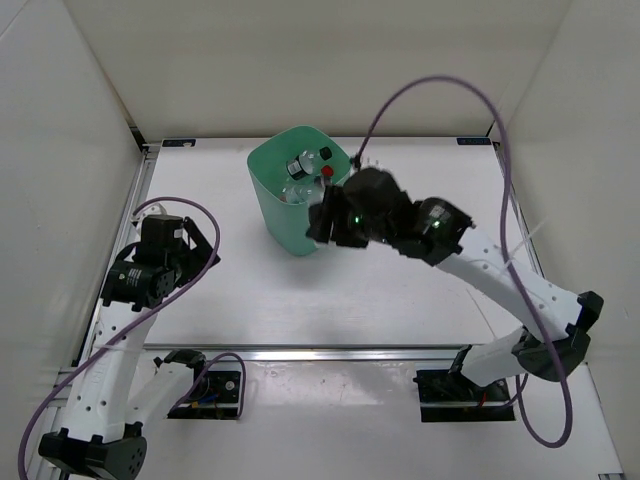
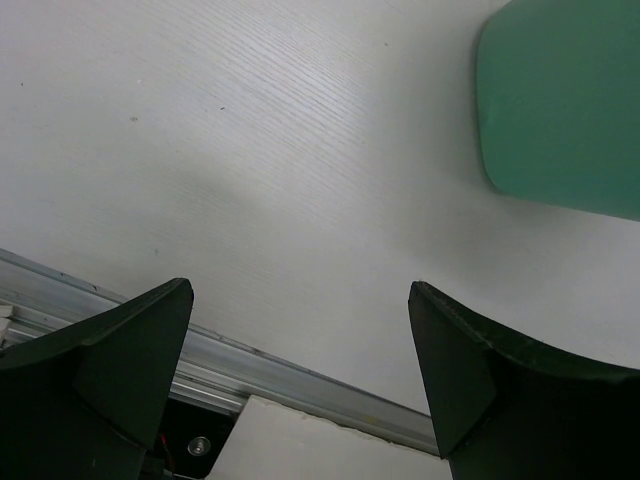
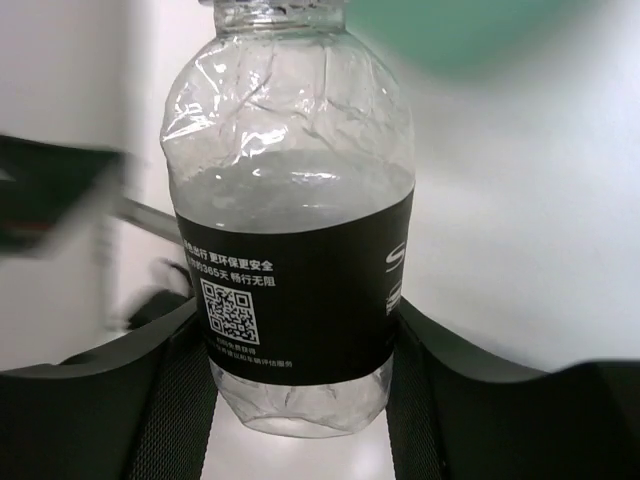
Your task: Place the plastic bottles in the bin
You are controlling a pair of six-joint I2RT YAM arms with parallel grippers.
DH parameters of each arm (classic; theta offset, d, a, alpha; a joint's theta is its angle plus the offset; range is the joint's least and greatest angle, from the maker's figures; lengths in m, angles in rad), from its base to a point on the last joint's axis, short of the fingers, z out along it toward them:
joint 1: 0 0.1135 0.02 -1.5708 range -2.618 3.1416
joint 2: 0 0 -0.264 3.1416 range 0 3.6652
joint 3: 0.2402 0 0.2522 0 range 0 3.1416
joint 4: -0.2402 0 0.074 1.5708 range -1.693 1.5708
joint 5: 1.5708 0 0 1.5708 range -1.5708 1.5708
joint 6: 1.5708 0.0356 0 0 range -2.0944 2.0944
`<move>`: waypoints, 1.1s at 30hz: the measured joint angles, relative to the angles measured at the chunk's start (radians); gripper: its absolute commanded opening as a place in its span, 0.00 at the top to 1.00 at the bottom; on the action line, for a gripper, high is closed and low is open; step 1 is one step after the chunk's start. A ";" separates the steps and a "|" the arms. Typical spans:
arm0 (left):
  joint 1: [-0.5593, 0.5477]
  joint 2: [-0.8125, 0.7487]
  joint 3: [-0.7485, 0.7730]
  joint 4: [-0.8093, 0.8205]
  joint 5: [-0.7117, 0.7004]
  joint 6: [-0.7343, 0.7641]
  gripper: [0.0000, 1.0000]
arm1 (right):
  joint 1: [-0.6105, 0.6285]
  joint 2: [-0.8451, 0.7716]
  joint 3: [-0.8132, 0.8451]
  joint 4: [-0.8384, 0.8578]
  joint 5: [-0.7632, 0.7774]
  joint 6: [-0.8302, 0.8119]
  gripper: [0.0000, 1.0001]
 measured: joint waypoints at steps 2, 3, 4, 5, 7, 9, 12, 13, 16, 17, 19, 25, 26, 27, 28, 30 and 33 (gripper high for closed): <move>-0.005 -0.003 -0.006 0.001 -0.003 0.000 0.00 | -0.004 0.047 0.221 -0.012 0.017 -0.071 0.67; -0.006 -0.003 -0.009 0.001 -0.003 0.000 0.00 | -0.011 0.098 0.343 -0.003 0.019 -0.107 0.67; -0.008 -0.003 -0.010 0.001 -0.003 0.000 0.00 | -0.020 0.142 0.444 0.012 0.019 -0.138 0.67; -0.009 -0.002 -0.011 0.001 -0.003 0.001 0.00 | -0.037 0.206 0.553 0.024 0.011 -0.167 0.55; -0.009 -0.002 -0.011 0.002 -0.002 0.003 0.00 | -0.078 0.322 0.711 0.055 -0.013 -0.202 0.33; -0.009 -0.002 -0.011 0.005 -0.001 0.006 0.00 | -0.128 0.423 0.766 0.063 -0.043 -0.194 0.11; -0.011 -0.002 -0.008 0.004 0.001 0.013 0.00 | -0.198 0.523 0.729 0.019 -0.080 -0.159 0.00; -0.011 -0.002 -0.005 0.004 0.000 0.015 0.00 | -0.219 0.531 0.685 0.012 -0.088 -0.145 0.00; -0.011 -0.007 -0.001 0.004 -0.010 0.020 0.00 | -0.262 0.511 0.569 -0.022 -0.095 -0.116 0.00; -0.011 -0.010 -0.001 0.004 -0.013 0.020 0.00 | -0.272 0.481 0.533 -0.029 -0.095 -0.115 0.00; -0.011 -0.018 -0.001 0.004 -0.018 0.022 0.00 | -0.294 0.402 0.487 -0.061 -0.116 -0.119 0.00; -0.011 -0.042 -0.035 0.003 -0.040 0.010 0.00 | -0.526 0.098 0.475 -0.099 -0.310 -0.182 0.00; -0.011 -0.042 -0.045 0.003 -0.043 0.005 0.00 | -0.577 0.050 0.462 -0.102 -0.328 -0.197 0.00; -0.011 -0.041 -0.055 0.002 -0.047 0.001 0.00 | -0.620 0.003 0.444 -0.105 -0.346 -0.215 0.00; -0.011 -0.039 -0.061 0.002 -0.048 -0.002 0.00 | -0.650 -0.031 0.428 -0.113 -0.359 -0.227 0.00; -0.011 -0.035 -0.063 0.002 -0.054 -0.006 0.00 | -0.714 -0.071 0.411 -0.143 -0.396 -0.257 0.00; -0.011 -0.034 -0.062 0.004 -0.086 -0.010 0.00 | -0.797 -0.081 0.414 -0.159 -0.432 -0.287 0.00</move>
